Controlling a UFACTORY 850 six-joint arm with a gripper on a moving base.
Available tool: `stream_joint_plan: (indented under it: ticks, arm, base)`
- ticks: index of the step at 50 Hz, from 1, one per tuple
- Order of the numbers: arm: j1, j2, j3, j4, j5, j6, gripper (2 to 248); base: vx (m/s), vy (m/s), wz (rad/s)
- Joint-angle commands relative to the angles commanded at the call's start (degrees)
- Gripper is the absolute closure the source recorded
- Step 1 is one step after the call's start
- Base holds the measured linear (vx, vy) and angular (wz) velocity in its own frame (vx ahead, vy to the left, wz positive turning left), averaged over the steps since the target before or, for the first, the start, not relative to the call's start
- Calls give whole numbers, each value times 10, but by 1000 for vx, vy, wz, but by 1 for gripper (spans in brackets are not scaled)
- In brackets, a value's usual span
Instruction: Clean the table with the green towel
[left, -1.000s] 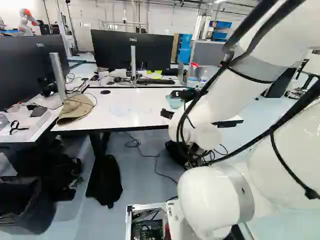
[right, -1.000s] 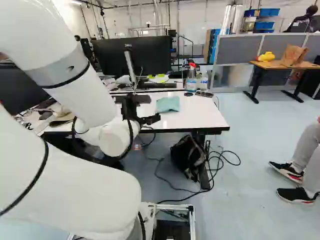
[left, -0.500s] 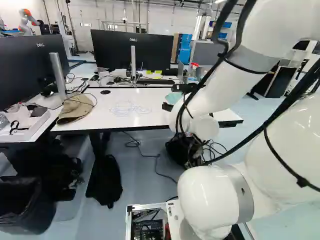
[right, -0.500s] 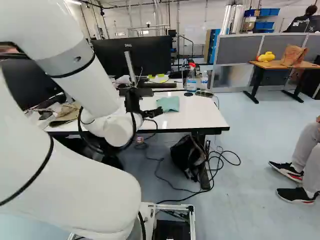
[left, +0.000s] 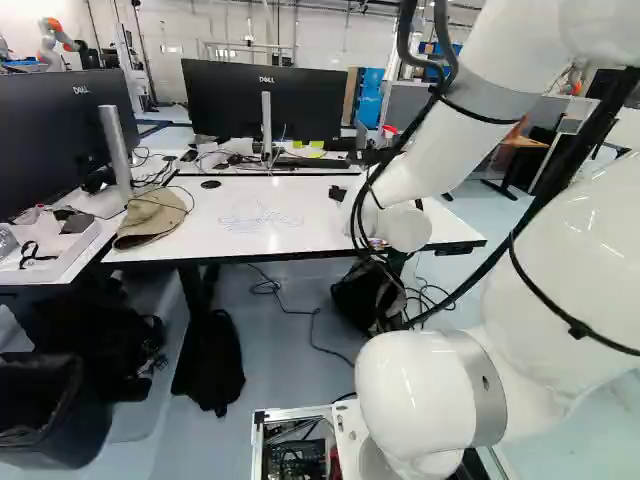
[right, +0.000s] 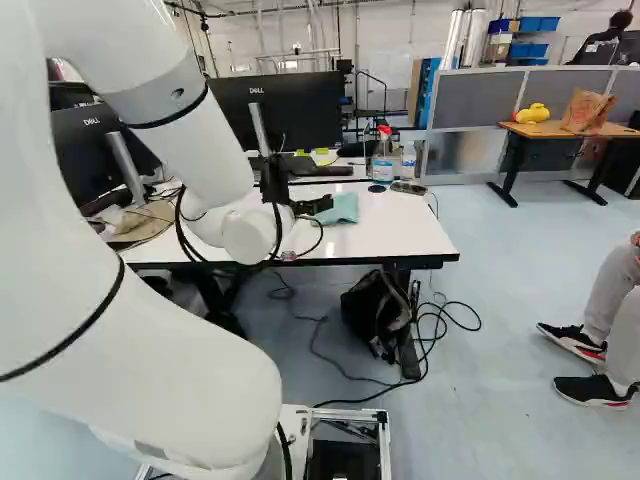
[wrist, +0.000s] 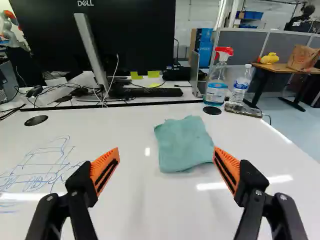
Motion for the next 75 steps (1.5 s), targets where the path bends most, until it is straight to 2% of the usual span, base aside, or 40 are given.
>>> stream_joint_plan:
  ticks: [8,53,75]
  arm:
    - [-11,-11,-22,0,0,0,3]
    - [-62,-138,-148,0,-1,0,3]
    - [-80,-201,-218,0,-46,0,3]
  base:
    - [0,0,0]
    - [0,0,0]
    - [0,0,0]
